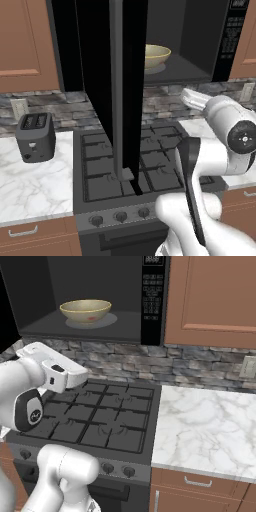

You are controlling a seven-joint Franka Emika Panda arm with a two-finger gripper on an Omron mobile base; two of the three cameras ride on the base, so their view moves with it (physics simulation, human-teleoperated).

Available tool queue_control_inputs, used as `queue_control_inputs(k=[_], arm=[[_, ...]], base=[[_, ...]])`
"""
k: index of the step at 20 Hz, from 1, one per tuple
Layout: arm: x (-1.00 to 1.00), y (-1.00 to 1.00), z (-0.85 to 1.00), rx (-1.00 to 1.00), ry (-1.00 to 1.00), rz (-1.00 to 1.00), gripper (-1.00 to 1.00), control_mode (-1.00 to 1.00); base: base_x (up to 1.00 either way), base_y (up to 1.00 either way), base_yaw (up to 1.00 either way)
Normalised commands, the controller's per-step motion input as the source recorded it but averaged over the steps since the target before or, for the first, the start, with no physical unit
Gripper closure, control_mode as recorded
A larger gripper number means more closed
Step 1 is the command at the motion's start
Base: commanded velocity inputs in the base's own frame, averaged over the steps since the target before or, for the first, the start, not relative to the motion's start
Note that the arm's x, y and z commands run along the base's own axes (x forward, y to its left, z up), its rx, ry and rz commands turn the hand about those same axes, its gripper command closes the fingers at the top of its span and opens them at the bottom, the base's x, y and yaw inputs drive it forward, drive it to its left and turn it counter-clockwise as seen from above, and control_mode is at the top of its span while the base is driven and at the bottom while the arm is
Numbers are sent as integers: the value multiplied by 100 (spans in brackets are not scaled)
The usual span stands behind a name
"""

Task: Remove the banana from the bowl and place it on the small plate. Then place the bowl with only the shrimp in the microwave, close the door, and press the start button to microwave the shrimp.

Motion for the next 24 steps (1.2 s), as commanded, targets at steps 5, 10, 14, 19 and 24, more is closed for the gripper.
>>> queue_control_inputs(k=[5, 10, 14, 19, 24], arm=[[-7, -7, -9, -33, 0, -29, -100, -100], [0, -18, 0, -35, -3, -22, -100, -100], [0, -27, -1, -36, -12, -14, -100, -100], [-4, -25, -1, -35, -15, -16, -100, -100], [-39, 2, -16, -30, -12, -27, -100, -100]], base=[[0, 0, 0], [0, 0, 0], [0, 0, 0], [0, 0, 0], [0, 0, 0]])
